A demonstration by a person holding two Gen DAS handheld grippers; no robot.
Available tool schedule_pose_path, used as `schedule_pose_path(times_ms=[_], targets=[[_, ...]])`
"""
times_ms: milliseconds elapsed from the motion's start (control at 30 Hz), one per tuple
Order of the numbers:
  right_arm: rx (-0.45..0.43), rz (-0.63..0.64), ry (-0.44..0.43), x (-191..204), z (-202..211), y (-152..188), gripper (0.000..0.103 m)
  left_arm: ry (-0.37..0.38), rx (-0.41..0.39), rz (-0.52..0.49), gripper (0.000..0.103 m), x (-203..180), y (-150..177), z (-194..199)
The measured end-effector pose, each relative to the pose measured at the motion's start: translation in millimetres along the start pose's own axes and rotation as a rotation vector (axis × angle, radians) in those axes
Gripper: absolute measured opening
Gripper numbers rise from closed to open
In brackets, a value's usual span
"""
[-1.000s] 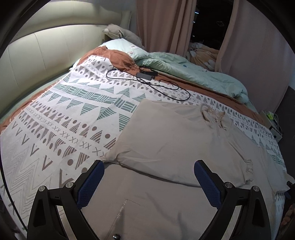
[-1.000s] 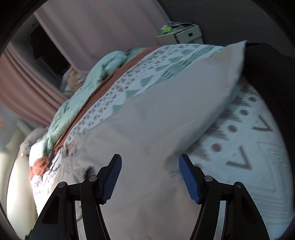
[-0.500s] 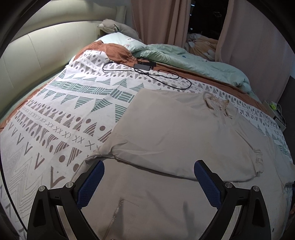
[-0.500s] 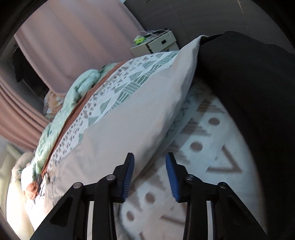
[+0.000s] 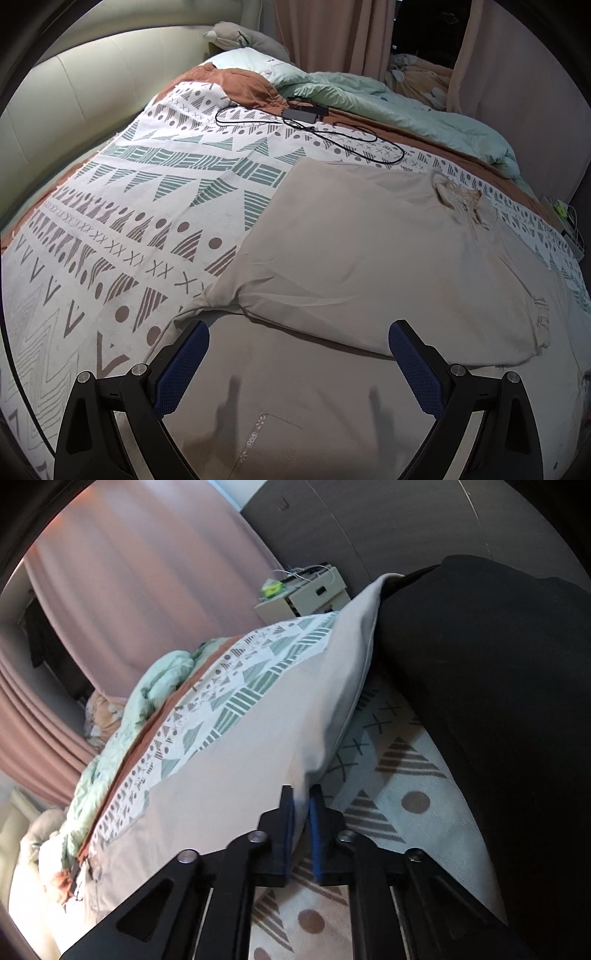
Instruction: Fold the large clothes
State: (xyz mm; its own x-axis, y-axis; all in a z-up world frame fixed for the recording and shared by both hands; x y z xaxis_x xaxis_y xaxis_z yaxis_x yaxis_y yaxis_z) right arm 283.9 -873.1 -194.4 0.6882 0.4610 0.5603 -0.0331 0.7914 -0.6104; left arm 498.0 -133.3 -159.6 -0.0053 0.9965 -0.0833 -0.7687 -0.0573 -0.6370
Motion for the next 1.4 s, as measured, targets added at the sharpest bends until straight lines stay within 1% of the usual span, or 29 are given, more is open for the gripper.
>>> schedule_pose_path(times_ms=[167, 467, 567, 667, 733, 833, 933, 967, 1033, 1067, 1100, 1133, 1167, 1200, 1233, 1333, 1400], targets=[[-0.049, 0.067, -0.037, 29, 21, -5, 0.005, 0.01, 0.0, 0.012, 0.098, 2, -1, 2], [-0.041, 0.141, -0.155, 96, 62, 1, 0.005, 0.065, -0.035, 0.025, 0.098, -9, -4, 23], [-0.014, 0.158, -0.203, 118, 71, 11, 0.005, 0.087, -0.041, 0.032, 0.098, -12, -5, 30], [0.014, 0.192, -0.246, 145, 79, 30, 0.005, 0.109, -0.045, 0.037, 0.098, -16, -4, 34], [0.047, 0.217, -0.274, 164, 78, 44, 0.005, 0.119, -0.046, 0.037, 0.098, -17, -3, 36], [0.119, 0.244, -0.279, 183, 74, 71, 0.005, 0.133, -0.043, 0.044, 0.098, -19, -3, 37], [0.221, 0.247, -0.273, 198, 60, 100, 0.006, 0.149, -0.042, 0.056, 0.098, -19, -4, 38], [0.256, 0.24, -0.253, 200, 54, 110, 0.008, 0.152, -0.042, 0.058, 0.098, -19, -4, 38], [0.33, 0.218, -0.228, 201, 45, 125, 0.022, 0.158, -0.043, 0.063, 0.098, -19, -4, 39], [0.371, 0.193, -0.23, 200, 41, 131, 0.041, 0.161, -0.045, 0.066, 0.098, -18, -4, 40], [0.4, 0.159, -0.243, 198, 39, 136, 0.055, 0.163, -0.047, 0.069, 0.098, -17, -4, 41], [0.411, 0.131, -0.256, 195, 40, 139, 0.06, 0.165, -0.05, 0.071, 0.098, -16, -5, 42], [0.416, 0.107, -0.259, 191, 42, 141, 0.067, 0.163, -0.053, 0.073, 0.098, -15, -5, 43], [0.415, 0.094, -0.25, 188, 44, 142, 0.069, 0.161, -0.058, 0.076, 0.098, -13, -5, 44], [0.409, 0.08, -0.246, 184, 47, 142, 0.069, 0.159, -0.062, 0.079, 0.098, -11, -4, 46], [0.385, 0.008, -0.274, 169, 61, 137, 0.069, 0.16, -0.066, 0.094, 0.098, -5, -5, 47], [0.367, -0.053, -0.277, 155, 68, 132, 0.069, 0.163, -0.065, 0.105, 0.098, -2, -4, 47]])
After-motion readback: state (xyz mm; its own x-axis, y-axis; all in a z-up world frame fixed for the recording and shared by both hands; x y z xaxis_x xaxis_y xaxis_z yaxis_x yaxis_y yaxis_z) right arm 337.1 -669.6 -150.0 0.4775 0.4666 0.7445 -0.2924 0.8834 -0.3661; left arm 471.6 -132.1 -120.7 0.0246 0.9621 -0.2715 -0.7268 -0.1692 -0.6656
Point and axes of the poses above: each gripper's, at about its wrist camera, not at the fingertips, and z roughly against the way its jaws point, x to its left, y to its underside, the point moved 4 cm from there along -z, roughly the way its jaws point, and after that the axes turned 3 degrees about -z, right-handed, at the moved point
